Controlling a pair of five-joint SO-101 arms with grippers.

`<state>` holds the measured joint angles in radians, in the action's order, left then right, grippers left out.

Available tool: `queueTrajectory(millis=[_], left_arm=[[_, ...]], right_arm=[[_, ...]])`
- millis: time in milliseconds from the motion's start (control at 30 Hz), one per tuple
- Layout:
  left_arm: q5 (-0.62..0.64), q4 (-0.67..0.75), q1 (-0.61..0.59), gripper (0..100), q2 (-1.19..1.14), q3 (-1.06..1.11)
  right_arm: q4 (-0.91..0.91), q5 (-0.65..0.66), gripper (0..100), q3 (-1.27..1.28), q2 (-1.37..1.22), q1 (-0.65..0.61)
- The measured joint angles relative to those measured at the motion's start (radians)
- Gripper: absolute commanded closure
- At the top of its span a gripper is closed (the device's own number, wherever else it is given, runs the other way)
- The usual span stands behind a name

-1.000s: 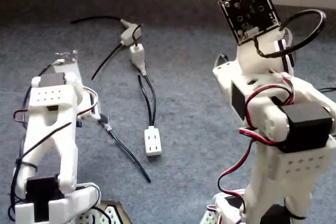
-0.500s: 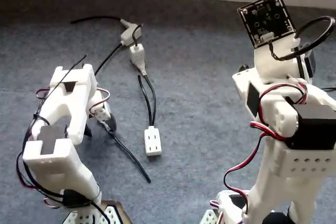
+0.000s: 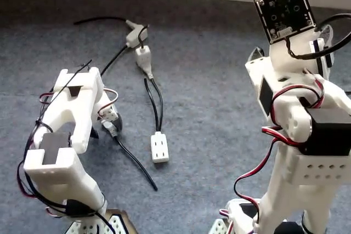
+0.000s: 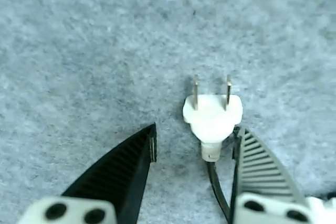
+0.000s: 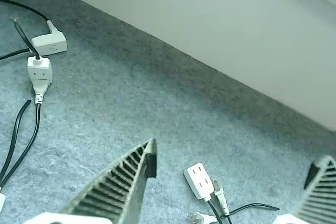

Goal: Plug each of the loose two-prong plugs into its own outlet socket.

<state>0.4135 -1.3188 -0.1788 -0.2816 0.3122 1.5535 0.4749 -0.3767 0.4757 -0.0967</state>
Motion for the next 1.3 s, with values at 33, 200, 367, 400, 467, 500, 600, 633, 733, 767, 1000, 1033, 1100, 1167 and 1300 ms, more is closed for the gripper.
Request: queueTrajectory(millis=[33,200,367,400,467,500,600,633,733,767,1000,1033,1100,1167,1300], left_arm=[[0.000,0.000,0.011,83,0.000,0.000],[0.003,0.021,0.057,91,0.002,-0.012],[0.003,0.034,0.084,89,0.002,-0.015],[0.003,0.035,0.084,89,0.002,-0.015],[0.003,0.037,0.084,89,0.002,-0.015],[0.003,0.037,0.084,89,0.002,-0.015],[0.003,0.037,0.084,89,0.000,-0.038],[0.000,0.038,0.084,89,0.002,-0.054],[-0.084,0.023,0.077,89,0.060,-0.115],[-0.132,0.009,0.077,89,0.087,-0.132],[-0.582,-0.069,0.066,89,0.173,-0.152],[-0.623,-0.072,0.052,89,0.173,-0.152],[-0.658,-0.075,0.008,89,0.152,-0.153],[-0.666,-0.066,-0.040,89,0.092,-0.155],[-0.597,0.011,-0.077,89,-0.043,-0.155]], right_arm=[[0.000,0.000,58.0,0.000,0.000,0.002],[0.000,0.000,58.0,0.000,0.000,0.002],[0.000,0.000,58.0,0.000,0.000,0.000],[0.000,0.000,58.0,0.000,0.000,0.000],[0.000,0.000,58.0,0.000,0.000,0.000],[0.000,0.000,58.0,0.000,0.000,0.000],[0.000,0.000,58.0,0.000,0.000,0.000],[0.000,0.000,58.0,0.000,0.000,0.000],[0.000,0.000,58.0,0.000,0.000,0.005],[0.000,0.000,58.0,0.000,0.000,0.005],[0.000,0.000,58.0,0.000,0.000,0.003],[0.000,0.000,58.0,0.000,0.000,0.003],[0.000,0.000,58.0,0.000,0.000,0.005],[0.000,0.000,58.0,0.000,0.000,0.003],[0.000,0.000,58.0,0.000,0.000,0.005]])
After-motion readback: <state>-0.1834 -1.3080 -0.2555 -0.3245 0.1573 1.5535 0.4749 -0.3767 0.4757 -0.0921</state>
